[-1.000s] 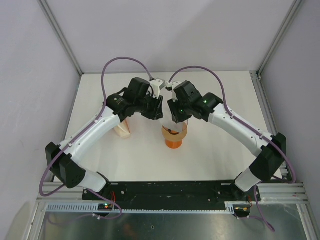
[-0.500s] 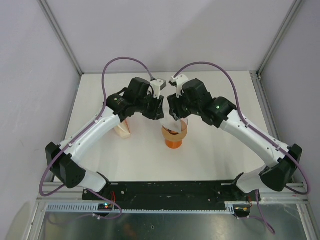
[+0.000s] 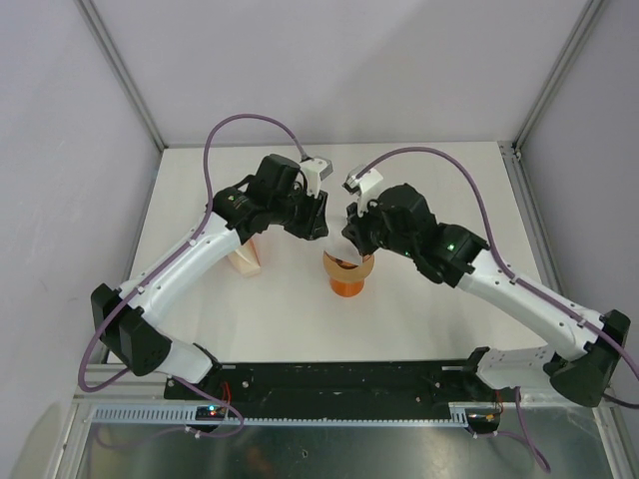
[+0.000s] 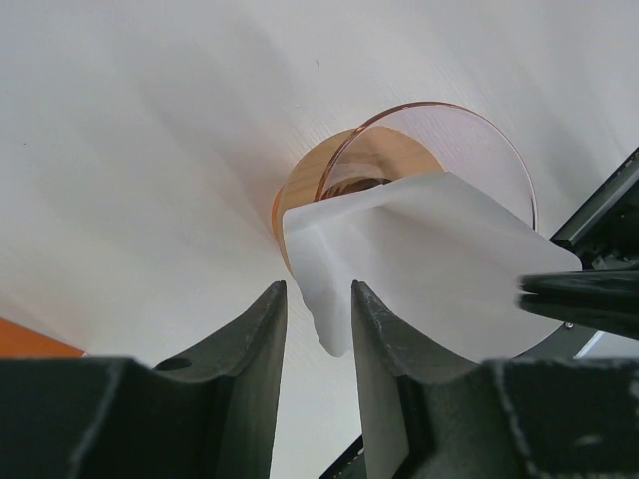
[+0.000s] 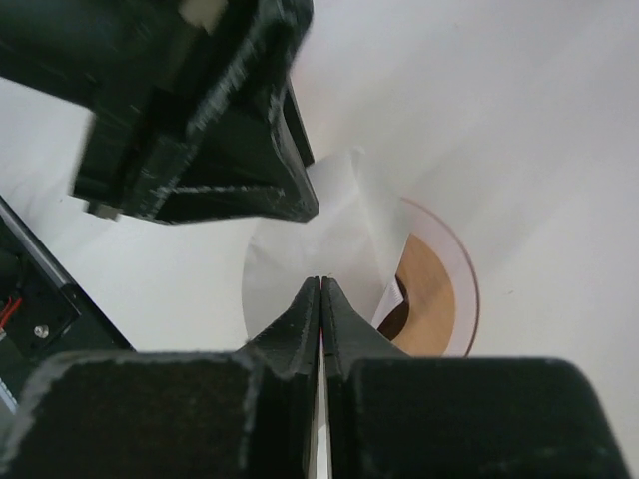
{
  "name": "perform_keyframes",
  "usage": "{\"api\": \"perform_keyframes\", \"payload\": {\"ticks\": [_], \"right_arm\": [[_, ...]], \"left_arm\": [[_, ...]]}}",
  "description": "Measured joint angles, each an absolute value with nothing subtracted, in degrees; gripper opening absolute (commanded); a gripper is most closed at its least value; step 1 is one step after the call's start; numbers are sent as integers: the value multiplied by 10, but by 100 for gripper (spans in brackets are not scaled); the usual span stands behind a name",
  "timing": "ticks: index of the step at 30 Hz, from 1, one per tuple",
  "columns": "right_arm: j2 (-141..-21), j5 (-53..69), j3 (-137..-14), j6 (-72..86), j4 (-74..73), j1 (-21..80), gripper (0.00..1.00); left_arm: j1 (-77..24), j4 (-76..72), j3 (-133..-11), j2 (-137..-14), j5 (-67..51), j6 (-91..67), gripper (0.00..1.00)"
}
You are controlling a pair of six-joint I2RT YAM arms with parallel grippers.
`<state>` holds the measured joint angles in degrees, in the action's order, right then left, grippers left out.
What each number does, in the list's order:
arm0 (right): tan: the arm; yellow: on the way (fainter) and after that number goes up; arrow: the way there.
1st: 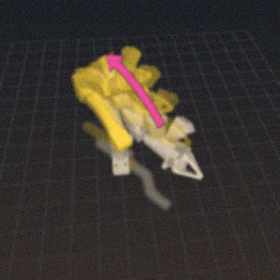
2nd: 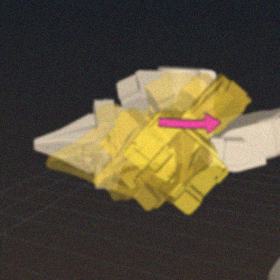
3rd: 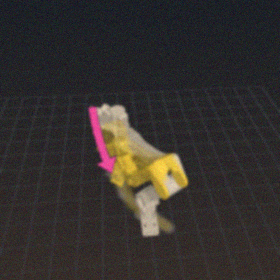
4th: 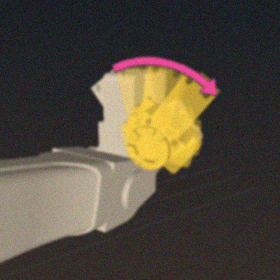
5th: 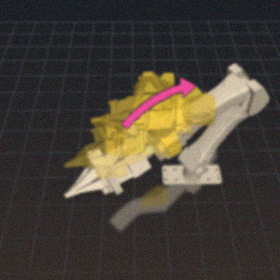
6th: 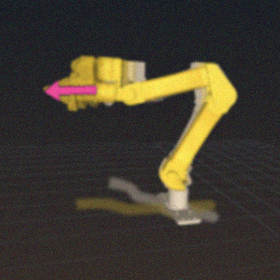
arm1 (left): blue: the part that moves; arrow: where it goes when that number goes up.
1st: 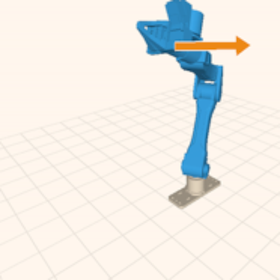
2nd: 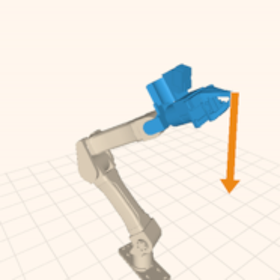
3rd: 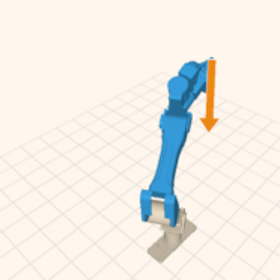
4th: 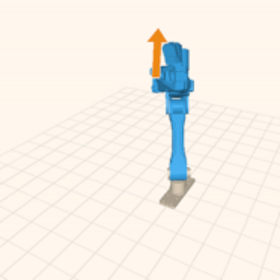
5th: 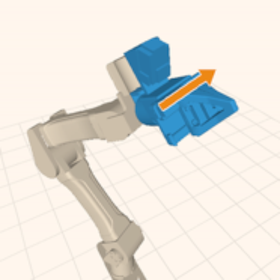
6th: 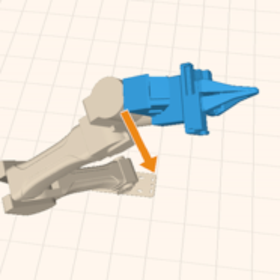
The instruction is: Place the coffee filter in the dripper
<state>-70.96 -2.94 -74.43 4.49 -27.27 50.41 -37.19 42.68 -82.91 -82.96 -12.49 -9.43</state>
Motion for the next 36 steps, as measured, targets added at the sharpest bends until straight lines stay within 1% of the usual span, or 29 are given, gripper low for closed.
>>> {"api": "perform_keyframes", "payload": {"ticks": [6,13,15,18,28,32,36], "right_arm": [[-731,-27,-704,62,-271,498,0],[-769,-79,-701,66,-275,494,0],[-780,-88,-701,65,-278,494,0],[-797,-91,-701,63,-286,494,0],[-818,-95,-702,43,-306,515,0],[-851,-94,-724,28,-334,518,0],[-894,-94,-770,23,-362,520,0]], "left_arm": [[-372,427,-829,-830,-127,-94,38],[-369,427,-829,-830,-127,-94,38],[-368,427,-829,-830,-127,-94,40],[-364,427,-829,-830,-128,-94,47],[-320,428,-835,-830,-160,-87,75],[-288,428,-852,-829,-173,-77,80],[-252,426,-857,-823,-170,-64,81]]}}
